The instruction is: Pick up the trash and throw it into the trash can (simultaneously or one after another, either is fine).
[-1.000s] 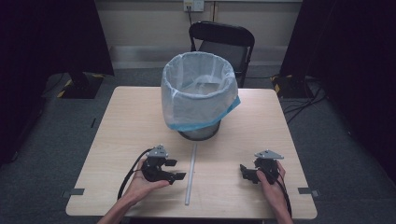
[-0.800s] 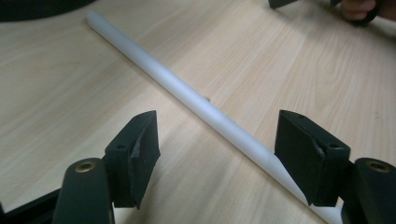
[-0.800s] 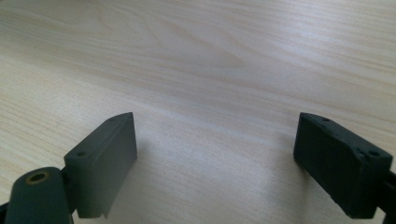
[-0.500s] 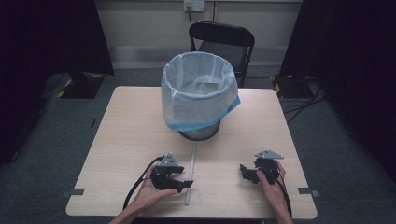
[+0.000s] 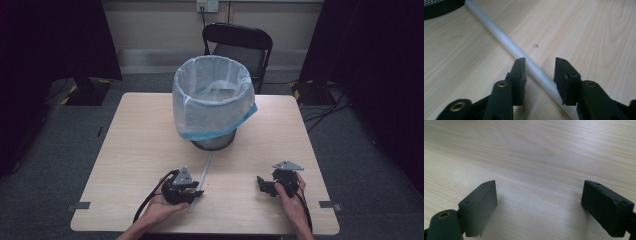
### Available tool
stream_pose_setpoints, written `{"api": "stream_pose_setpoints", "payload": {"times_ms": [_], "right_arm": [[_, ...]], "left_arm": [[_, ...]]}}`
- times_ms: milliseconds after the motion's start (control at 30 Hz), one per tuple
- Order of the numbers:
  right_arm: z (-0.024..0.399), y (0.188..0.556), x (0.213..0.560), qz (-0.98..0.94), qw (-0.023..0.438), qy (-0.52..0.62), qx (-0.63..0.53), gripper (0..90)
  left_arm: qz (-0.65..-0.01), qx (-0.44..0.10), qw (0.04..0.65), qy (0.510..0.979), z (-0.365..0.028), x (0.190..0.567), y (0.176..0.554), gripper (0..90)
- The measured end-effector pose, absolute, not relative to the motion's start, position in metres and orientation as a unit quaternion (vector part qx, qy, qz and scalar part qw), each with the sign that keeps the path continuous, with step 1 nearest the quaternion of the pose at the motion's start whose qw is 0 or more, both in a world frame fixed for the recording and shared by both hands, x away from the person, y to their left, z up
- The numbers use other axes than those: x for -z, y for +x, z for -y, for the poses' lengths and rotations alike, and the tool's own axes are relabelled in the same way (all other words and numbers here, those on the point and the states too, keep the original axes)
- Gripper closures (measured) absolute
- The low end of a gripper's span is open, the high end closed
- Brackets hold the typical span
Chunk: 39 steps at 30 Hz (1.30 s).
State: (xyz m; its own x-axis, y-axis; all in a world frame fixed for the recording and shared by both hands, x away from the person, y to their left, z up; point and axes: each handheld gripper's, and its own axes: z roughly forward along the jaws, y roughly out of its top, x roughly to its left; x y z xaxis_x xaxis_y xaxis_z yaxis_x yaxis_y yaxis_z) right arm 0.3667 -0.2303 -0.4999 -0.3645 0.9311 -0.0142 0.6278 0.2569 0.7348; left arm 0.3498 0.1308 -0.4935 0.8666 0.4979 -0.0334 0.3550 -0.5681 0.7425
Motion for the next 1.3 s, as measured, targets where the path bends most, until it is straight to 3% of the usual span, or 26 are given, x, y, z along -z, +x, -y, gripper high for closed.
{"api": "stream_pose_setpoints", "payload": {"times_ms": [167, 233, 967, 1300], "right_arm": [[0.23, 0.367, 0.5, -0.758, 0.231, 0.514, -0.328, 12.6], [0.23, 0.367, 0.5, -0.758, 0.231, 0.514, -0.328, 12.6], [0.23, 0.367, 0.5, -0.758, 0.231, 0.515, -0.327, 12.6], [0.23, 0.367, 0.5, -0.758, 0.231, 0.515, -0.327, 12.6]], "left_arm": [[-0.242, -0.085, 0.393, 0.883, -0.135, 0.493, 0.351, 69.8], [-0.24, -0.084, 0.391, 0.885, -0.137, 0.492, 0.352, 79.2], [-0.24, -0.071, 0.381, 0.89, -0.138, 0.489, 0.357, 80.8], [-0.256, -0.049, 0.409, 0.875, -0.145, 0.483, 0.36, 80.8]]}}
